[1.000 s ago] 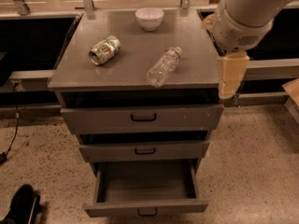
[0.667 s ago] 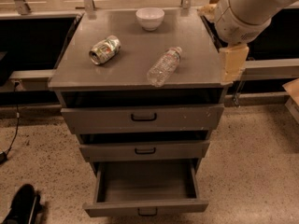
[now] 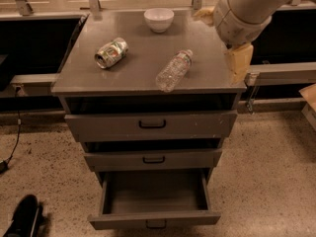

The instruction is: Place water bottle into bottom drawer

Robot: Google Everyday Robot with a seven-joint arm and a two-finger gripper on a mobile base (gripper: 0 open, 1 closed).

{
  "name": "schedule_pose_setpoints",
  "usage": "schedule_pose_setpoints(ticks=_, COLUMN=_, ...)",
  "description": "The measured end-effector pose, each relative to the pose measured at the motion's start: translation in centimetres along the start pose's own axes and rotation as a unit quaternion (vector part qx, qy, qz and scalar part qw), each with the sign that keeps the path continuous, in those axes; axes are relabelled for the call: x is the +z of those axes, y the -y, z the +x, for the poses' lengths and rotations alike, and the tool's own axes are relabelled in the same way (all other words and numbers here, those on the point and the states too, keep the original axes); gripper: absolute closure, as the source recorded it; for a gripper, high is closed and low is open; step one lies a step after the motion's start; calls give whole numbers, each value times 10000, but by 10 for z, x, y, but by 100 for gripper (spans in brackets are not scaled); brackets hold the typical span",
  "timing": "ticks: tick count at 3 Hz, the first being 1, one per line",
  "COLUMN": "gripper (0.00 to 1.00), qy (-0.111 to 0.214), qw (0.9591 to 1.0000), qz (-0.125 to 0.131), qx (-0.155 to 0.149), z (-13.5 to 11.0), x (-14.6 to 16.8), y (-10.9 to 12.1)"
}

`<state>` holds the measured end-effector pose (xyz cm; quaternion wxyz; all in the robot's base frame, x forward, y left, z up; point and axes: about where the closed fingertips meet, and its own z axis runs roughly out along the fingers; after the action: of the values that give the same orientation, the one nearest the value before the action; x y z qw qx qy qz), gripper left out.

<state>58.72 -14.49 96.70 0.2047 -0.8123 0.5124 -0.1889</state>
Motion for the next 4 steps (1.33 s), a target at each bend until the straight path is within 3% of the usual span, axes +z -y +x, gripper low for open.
schedule_pose_setpoints(ticks=1, gripper=0, qy=562, qw=9934, qz=-335, qx=-946, z=-24, x=36, y=10)
schedule_pose_setpoints(ticks=2, gripper=0, qy=1093, qw=9705, qz=-806, qx=-1994, z=-51, x=71, y=7)
schedule_pose_setpoints(ticks=3, gripper=0, qy=1188, qw=9354, qz=-1106, qx=-3143, z=-67, x=104, y=5)
schedule_pose_setpoints(ticks=4, gripper=0, qy=988, qw=8967, qz=-1250, qx=-4131, z=-73, x=136, y=10)
